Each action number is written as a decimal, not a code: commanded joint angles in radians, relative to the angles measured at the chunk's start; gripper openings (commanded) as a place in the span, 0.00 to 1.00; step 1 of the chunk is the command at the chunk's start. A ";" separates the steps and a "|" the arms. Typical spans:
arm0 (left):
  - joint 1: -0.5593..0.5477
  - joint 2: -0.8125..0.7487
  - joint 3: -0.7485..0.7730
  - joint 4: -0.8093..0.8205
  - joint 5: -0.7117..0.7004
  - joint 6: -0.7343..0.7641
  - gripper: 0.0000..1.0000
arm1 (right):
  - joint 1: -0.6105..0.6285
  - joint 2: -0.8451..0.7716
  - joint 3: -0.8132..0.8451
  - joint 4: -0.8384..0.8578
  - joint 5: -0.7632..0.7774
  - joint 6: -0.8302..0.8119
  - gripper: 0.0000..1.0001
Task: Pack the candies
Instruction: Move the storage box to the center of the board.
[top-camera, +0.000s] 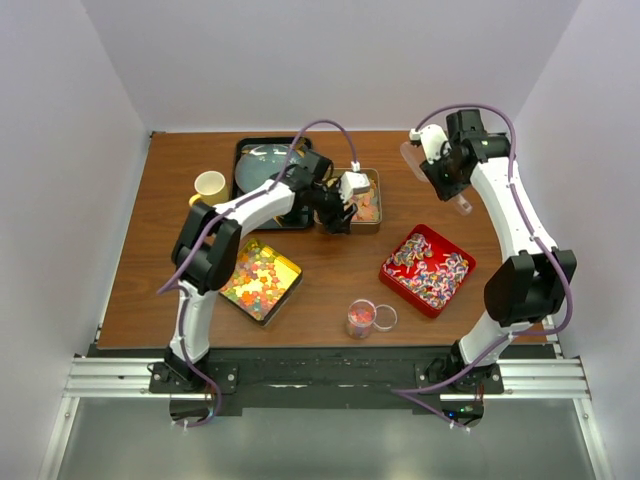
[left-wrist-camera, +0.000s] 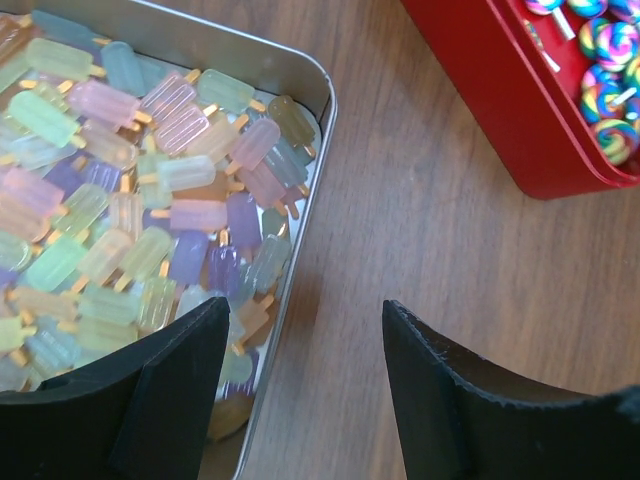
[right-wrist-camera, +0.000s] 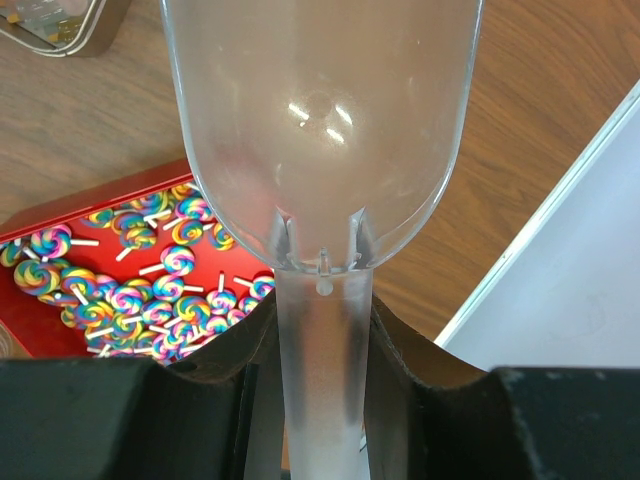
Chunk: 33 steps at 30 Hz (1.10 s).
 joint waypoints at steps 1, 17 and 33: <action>-0.027 0.032 0.055 0.024 -0.047 0.024 0.67 | -0.012 -0.051 -0.011 0.006 -0.029 0.015 0.00; -0.101 -0.099 -0.092 -0.226 0.120 0.314 0.39 | -0.015 -0.001 0.030 0.006 -0.080 0.024 0.00; -0.119 -0.204 -0.315 -0.150 0.218 0.173 0.43 | -0.015 0.030 0.056 -0.033 -0.150 0.012 0.00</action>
